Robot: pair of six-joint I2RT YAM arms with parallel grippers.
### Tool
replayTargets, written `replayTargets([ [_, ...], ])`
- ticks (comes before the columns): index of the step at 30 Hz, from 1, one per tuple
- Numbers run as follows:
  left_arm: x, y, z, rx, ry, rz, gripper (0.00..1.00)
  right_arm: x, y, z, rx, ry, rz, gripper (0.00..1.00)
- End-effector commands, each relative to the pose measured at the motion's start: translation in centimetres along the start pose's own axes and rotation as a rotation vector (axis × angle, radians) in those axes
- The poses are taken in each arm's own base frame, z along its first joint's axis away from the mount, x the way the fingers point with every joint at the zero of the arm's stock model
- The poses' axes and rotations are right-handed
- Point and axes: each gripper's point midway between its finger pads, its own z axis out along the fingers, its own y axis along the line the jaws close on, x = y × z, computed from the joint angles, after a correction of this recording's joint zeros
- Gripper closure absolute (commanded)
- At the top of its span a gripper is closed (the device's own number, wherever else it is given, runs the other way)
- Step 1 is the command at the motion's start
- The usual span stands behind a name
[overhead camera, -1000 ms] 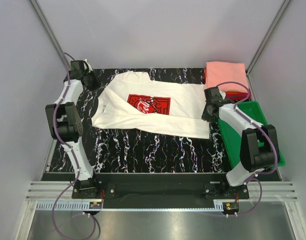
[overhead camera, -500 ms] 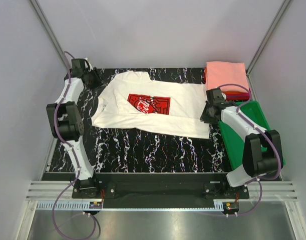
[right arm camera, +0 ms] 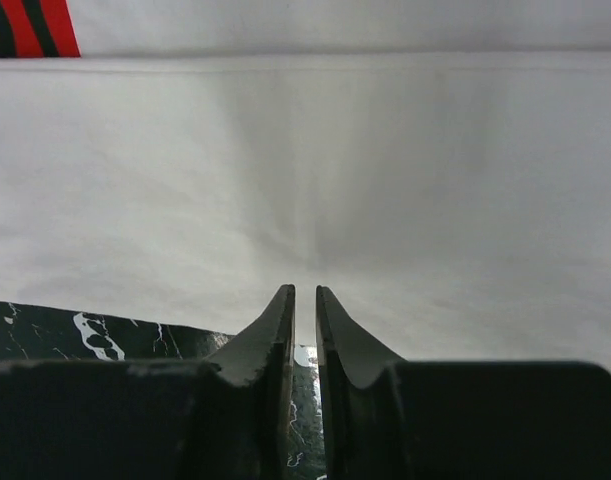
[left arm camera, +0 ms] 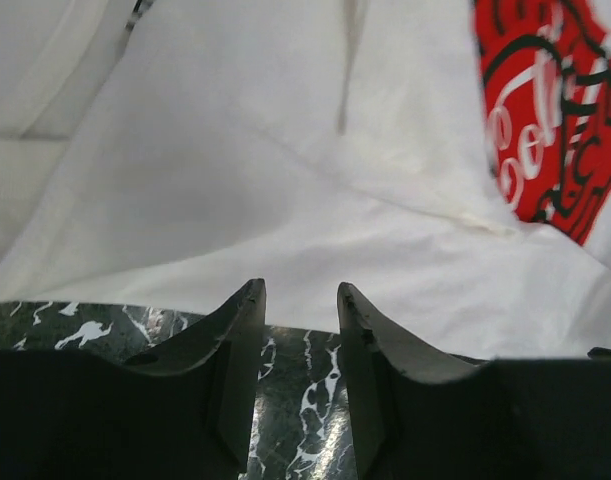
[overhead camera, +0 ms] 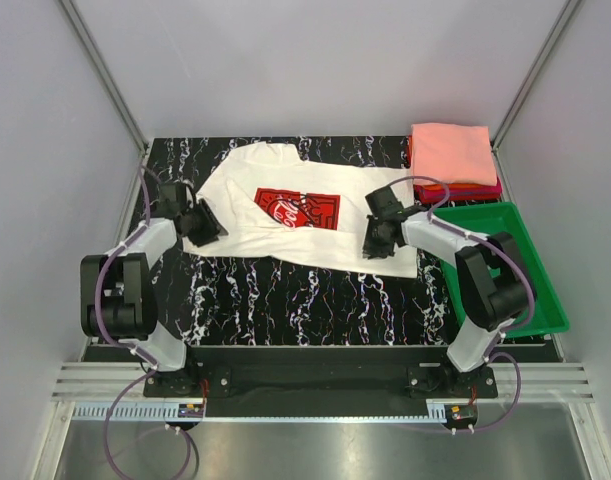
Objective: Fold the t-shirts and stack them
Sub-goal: Fold the tshirt
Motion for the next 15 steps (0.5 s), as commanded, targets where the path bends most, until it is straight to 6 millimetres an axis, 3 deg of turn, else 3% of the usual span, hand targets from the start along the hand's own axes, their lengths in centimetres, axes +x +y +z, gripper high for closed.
replayTargets([
  [1,0.3,1.0,1.3,-0.026,-0.042,-0.038,0.61,-0.7,1.1,0.6,-0.016,-0.023,-0.012,0.8],
  [6,1.1,7.4,1.3,-0.349,-0.019,-0.016,0.59,1.7,-2.4,1.3,0.096,-0.008,-0.024,0.82],
  [12,0.5,10.5,-0.2,-0.527,-0.058,0.01,0.58,5.2,-5.9,1.3,0.172,0.03,-0.029,0.83],
  [15,0.8,11.0,0.1,-0.549,-0.044,0.01,0.58,5.5,-6.0,0.6,0.161,0.019,-0.031,0.83],
])
